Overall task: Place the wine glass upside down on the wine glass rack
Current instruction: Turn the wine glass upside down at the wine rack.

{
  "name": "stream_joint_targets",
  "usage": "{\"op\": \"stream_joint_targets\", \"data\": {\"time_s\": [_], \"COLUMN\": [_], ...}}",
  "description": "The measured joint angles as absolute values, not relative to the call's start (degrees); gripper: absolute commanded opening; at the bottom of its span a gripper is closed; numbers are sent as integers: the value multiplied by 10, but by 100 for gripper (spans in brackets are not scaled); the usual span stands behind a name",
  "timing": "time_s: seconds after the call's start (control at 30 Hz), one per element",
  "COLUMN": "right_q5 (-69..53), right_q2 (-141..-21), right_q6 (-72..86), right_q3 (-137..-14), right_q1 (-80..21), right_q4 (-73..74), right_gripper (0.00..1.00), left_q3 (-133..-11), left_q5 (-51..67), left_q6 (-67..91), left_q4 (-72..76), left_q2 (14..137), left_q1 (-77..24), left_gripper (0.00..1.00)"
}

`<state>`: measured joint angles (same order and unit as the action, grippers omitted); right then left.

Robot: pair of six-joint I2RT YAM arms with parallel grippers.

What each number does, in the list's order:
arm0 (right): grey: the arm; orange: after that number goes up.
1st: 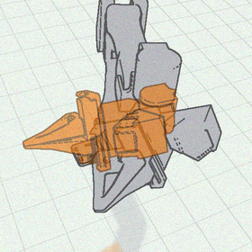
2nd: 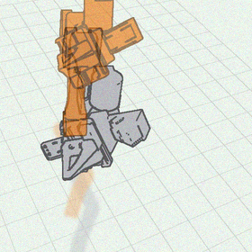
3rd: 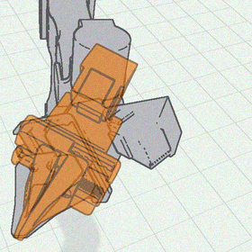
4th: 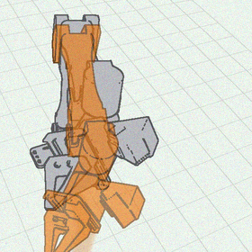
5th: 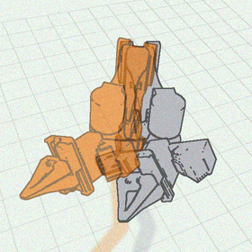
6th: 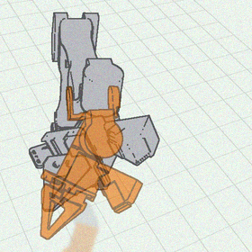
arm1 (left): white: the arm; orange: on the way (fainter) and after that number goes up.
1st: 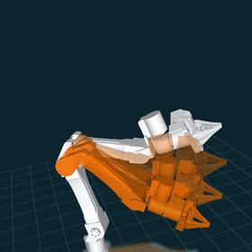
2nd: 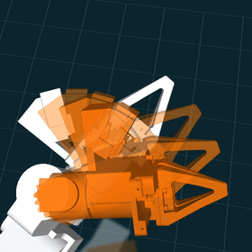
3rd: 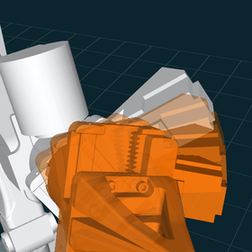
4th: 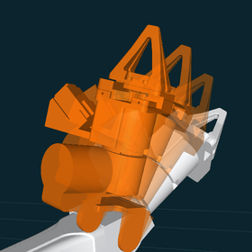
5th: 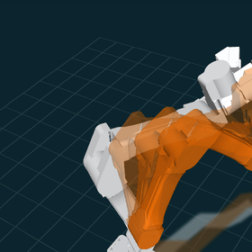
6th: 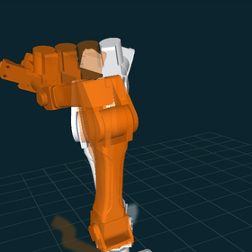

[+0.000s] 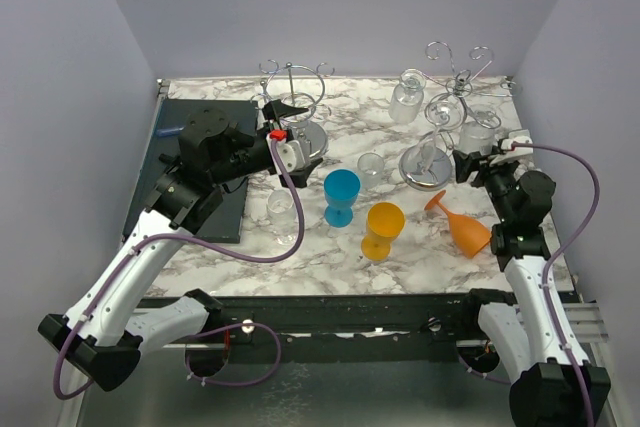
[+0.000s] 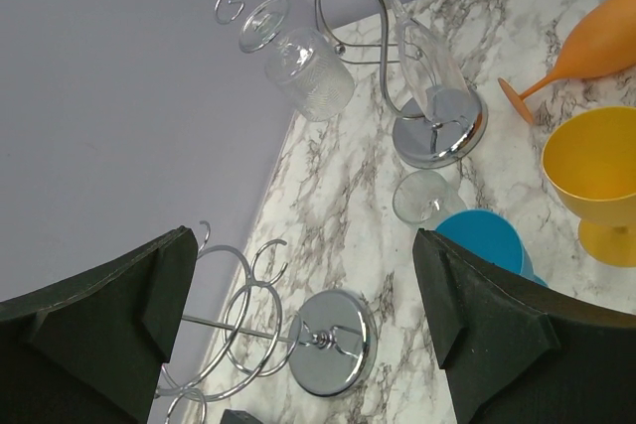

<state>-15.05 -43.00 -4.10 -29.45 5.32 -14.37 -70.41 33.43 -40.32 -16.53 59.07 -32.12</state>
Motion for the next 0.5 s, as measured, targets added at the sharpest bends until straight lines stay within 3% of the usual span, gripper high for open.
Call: {"op": "stream_joint_targets", "data": {"time_s": [0.5], "right_q5": [-159], "right_q2": [-383], "right_q6": [-31], "right_q3": [-278], "right_q1": [53], "right_q4": [-160], "right_gripper": [0], "left_q3": [-688], "left_q5": [334], "left_q6": [-412], "left_q4": [-163], "left_q2": [594], "left_q1": [-321], "left_gripper": [99]}}
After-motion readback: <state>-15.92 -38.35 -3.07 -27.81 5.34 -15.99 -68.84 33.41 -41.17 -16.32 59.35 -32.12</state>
